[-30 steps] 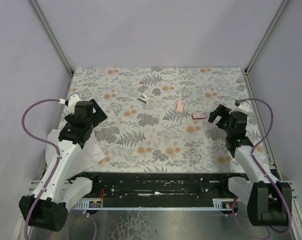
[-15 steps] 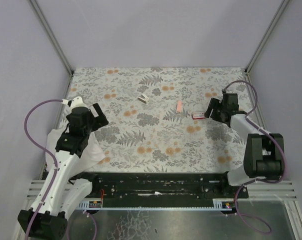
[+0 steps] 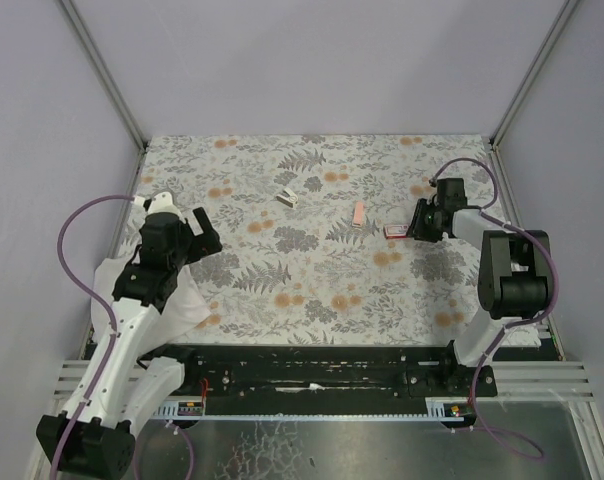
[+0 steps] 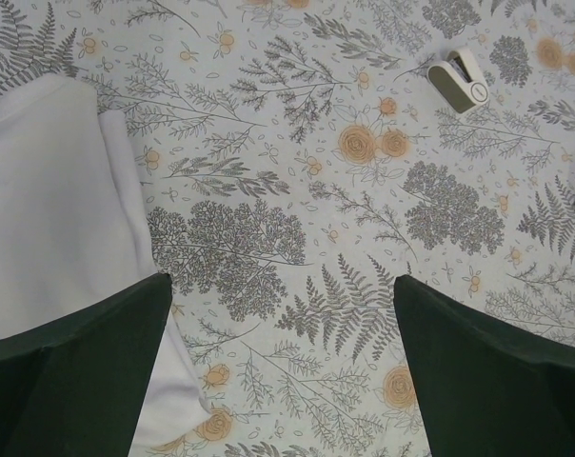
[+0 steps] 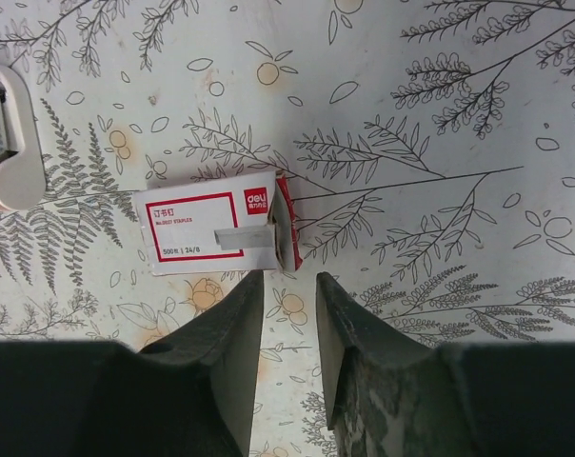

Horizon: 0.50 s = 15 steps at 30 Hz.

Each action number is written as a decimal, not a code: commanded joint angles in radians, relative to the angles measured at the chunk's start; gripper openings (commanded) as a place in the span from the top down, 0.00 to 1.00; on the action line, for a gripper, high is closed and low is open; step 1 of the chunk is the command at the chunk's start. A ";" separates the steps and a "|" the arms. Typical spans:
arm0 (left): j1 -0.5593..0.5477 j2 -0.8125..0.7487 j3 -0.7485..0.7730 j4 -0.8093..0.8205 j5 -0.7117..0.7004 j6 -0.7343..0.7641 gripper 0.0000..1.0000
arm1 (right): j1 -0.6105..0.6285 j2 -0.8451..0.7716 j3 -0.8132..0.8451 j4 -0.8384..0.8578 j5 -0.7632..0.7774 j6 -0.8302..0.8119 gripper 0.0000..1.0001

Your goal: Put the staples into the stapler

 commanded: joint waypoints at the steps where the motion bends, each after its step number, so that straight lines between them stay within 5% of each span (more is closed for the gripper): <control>1: 0.007 -0.037 0.014 0.092 0.019 0.028 0.00 | 0.003 0.015 0.052 -0.023 -0.019 -0.023 0.66; 15: 0.007 -0.038 0.037 0.194 0.087 0.031 0.00 | 0.002 0.049 0.097 -0.017 -0.039 -0.018 0.65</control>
